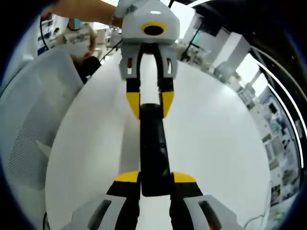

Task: Press the specified remote control buttons in sequence, fully releasing each button before pressing the next.

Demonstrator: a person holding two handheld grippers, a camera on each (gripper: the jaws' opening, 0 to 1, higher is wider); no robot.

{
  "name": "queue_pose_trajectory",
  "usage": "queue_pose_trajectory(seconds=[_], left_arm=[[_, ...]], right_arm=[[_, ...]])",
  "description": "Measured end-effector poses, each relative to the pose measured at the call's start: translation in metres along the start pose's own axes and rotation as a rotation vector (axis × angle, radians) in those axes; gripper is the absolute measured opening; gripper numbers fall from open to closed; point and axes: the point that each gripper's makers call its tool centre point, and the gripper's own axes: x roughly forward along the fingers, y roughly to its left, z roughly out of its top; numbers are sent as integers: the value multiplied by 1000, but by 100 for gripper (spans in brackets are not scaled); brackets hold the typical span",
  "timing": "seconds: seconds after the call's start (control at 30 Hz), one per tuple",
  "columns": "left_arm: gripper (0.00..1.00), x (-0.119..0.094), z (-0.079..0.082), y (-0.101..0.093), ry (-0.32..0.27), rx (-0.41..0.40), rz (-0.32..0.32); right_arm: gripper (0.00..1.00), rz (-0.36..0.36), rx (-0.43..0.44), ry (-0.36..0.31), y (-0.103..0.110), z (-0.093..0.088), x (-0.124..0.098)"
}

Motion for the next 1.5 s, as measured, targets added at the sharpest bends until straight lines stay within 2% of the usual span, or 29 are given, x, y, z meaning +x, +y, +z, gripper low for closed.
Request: queue_pose_trajectory(seconds=[0.3, 0.6, 1.2, 1.5], left_arm=[[24, 15, -6, 33, 22, 19, -2], [24, 27, -20, 55, 62, 22, -8], [24, 42, -34, 69, 106, 11, -60], [24, 46, -40, 67, 122, -13, -81]], right_arm=[[20, -22, 12, 3, -28, -11, 15], [20, -35, 21, -1, -48, -17, 36], [20, 11, 73, -24, -60, -28, 59], [20, 37, 73, -25, -58, -30, 64]])
